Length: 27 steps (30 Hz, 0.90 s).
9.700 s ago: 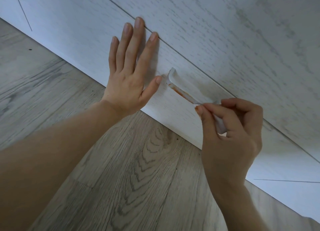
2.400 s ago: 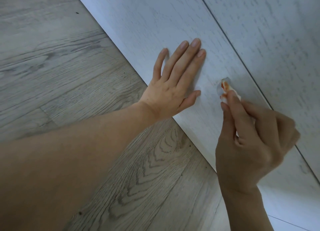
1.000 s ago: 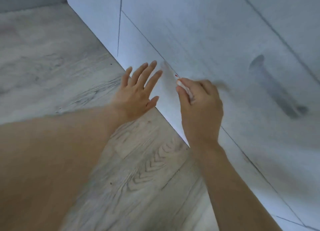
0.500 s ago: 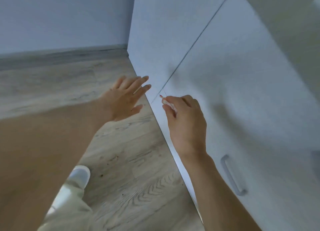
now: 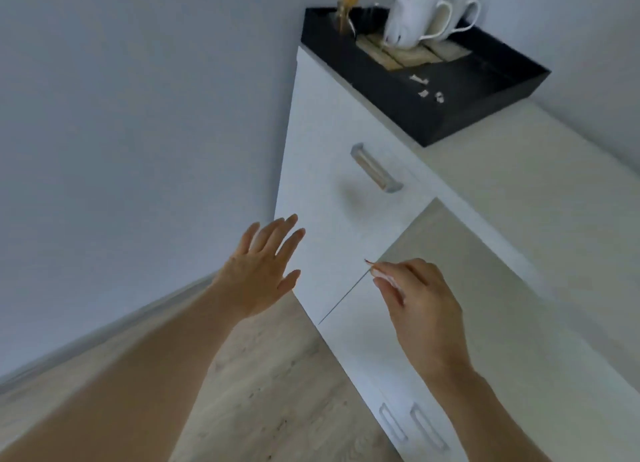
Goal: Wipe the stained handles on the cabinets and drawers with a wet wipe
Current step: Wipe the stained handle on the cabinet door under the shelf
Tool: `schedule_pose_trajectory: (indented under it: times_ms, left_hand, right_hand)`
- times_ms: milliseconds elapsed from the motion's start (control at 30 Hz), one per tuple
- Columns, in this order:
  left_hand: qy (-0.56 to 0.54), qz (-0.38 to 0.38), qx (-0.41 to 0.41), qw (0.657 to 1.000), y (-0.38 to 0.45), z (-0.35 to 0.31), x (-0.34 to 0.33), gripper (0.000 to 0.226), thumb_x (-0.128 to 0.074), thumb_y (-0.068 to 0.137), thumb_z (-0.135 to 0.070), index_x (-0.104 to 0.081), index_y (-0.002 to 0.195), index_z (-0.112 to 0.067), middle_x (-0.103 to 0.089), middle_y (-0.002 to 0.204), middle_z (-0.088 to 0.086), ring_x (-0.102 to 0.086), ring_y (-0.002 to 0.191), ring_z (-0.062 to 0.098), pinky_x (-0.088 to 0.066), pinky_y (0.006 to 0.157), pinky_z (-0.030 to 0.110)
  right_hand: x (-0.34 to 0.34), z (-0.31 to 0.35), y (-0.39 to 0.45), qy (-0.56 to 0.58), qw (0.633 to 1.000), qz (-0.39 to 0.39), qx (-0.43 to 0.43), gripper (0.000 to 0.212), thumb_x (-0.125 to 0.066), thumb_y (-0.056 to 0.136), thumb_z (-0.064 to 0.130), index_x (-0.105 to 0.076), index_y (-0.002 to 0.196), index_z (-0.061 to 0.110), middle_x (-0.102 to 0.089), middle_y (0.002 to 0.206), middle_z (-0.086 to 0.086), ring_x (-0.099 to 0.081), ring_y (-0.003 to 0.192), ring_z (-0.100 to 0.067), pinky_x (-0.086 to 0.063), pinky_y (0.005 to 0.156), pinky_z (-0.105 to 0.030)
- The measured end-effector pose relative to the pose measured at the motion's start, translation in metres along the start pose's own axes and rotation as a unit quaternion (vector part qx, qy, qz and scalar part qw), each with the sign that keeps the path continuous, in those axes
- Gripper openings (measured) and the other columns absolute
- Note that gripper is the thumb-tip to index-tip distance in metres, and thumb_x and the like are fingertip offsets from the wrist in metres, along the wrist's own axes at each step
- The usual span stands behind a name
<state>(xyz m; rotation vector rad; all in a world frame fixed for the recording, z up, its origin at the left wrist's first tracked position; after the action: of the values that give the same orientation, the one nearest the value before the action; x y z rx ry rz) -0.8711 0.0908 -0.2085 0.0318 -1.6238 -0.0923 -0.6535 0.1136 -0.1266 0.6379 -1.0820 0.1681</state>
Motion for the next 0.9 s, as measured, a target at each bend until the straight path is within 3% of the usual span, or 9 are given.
schedule_pose_trajectory:
  times_ms: [100, 167, 367, 500, 600, 800, 900]
  left_hand:
    - [0.003, -0.044, -0.062, 0.997, 0.026, 0.016, 0.052, 0.064, -0.053, 0.09, -0.042, -0.039, 0.142, -0.008, -0.033, 0.15, 0.014, -0.041, 0.133, 0.03, -0.031, 0.108, 0.051]
    - [0.011, -0.06, -0.083, 0.995, 0.046, 0.028, 0.077, 0.063, -0.057, 0.087, -0.042, -0.046, 0.138, -0.007, -0.04, 0.146, 0.016, -0.047, 0.128, 0.031, -0.037, 0.103, 0.052]
    - [0.011, -0.066, -0.133, 0.989, 0.106, 0.038, 0.117, 0.064, -0.045, 0.088, -0.044, -0.041, 0.141, -0.008, -0.034, 0.149, 0.017, -0.039, 0.133, 0.038, -0.022, 0.107, 0.05]
    - [-0.007, -0.102, -0.174, 0.979, 0.137, 0.029, 0.119, 0.062, -0.053, 0.084, -0.04, -0.048, 0.135, -0.005, -0.042, 0.143, 0.019, -0.044, 0.127, 0.041, -0.026, 0.102, 0.055]
    - [-0.003, -0.132, -0.211, 0.969, 0.152, 0.025, 0.111, 0.062, -0.058, 0.08, -0.037, -0.053, 0.131, -0.003, -0.046, 0.139, 0.021, -0.049, 0.123, 0.042, -0.031, 0.098, 0.057]
    - [0.009, -0.124, -0.24, 0.963, 0.171, 0.033, 0.094, 0.063, -0.06, 0.08, -0.037, -0.051, 0.133, -0.005, -0.043, 0.142, 0.02, -0.045, 0.126, 0.042, -0.033, 0.099, 0.059]
    - [0.01, -0.122, -0.253, 0.96, 0.187, 0.039, 0.091, 0.064, -0.058, 0.081, -0.038, -0.048, 0.135, -0.006, -0.041, 0.144, 0.019, -0.043, 0.128, 0.042, -0.033, 0.1, 0.06]
  right_hand:
    - [0.025, 0.02, 0.048, -0.003, 0.999, -0.029, -0.028, 0.02, -0.076, 0.077, 0.006, -0.073, 0.096, 0.014, -0.065, 0.08, -0.002, -0.062, 0.074, -0.024, -0.056, 0.059, -0.032]
    - [0.035, 0.034, 0.078, -0.003, 0.998, -0.039, -0.038, 0.018, -0.073, 0.081, 0.008, -0.073, 0.098, 0.014, -0.066, 0.084, -0.003, -0.062, 0.078, -0.023, -0.055, 0.063, -0.031]
    - [0.057, 0.046, 0.13, -0.021, 0.995, -0.072, -0.065, 0.019, -0.064, 0.087, 0.018, -0.072, 0.101, 0.008, -0.068, 0.088, -0.007, -0.059, 0.078, -0.019, -0.046, 0.064, -0.021]
    - [0.053, 0.028, 0.14, -0.034, 0.994, -0.052, -0.094, 0.023, -0.061, 0.089, 0.023, -0.07, 0.105, 0.008, -0.068, 0.094, -0.01, -0.059, 0.083, -0.019, -0.051, 0.07, -0.025]
    - [0.046, 0.02, 0.15, -0.039, 0.992, -0.054, -0.109, 0.022, -0.061, 0.09, 0.022, -0.07, 0.104, 0.008, -0.068, 0.093, -0.01, -0.06, 0.083, -0.021, -0.047, 0.069, -0.023]
    - [0.031, 0.017, 0.161, -0.034, 0.989, -0.045, -0.134, 0.025, -0.057, 0.092, 0.026, -0.068, 0.108, 0.011, -0.066, 0.098, -0.007, -0.057, 0.086, -0.017, -0.045, 0.073, -0.02]
    - [0.028, 0.016, 0.167, -0.042, 0.987, -0.052, -0.145, 0.022, -0.064, 0.088, 0.022, -0.069, 0.105, 0.009, -0.067, 0.094, -0.01, -0.06, 0.082, -0.02, -0.047, 0.069, -0.023]
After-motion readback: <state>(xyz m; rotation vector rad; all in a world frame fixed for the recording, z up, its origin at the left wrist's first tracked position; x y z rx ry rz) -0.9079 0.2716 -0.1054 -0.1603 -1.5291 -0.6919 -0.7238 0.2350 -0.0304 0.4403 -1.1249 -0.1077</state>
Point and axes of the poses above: each hand's wrist, its own y-axis towards the middle knuckle, its own x-axis out of the back of the hand, z = x × y, the point moved 2 cm from there along y, towards the middle knuckle
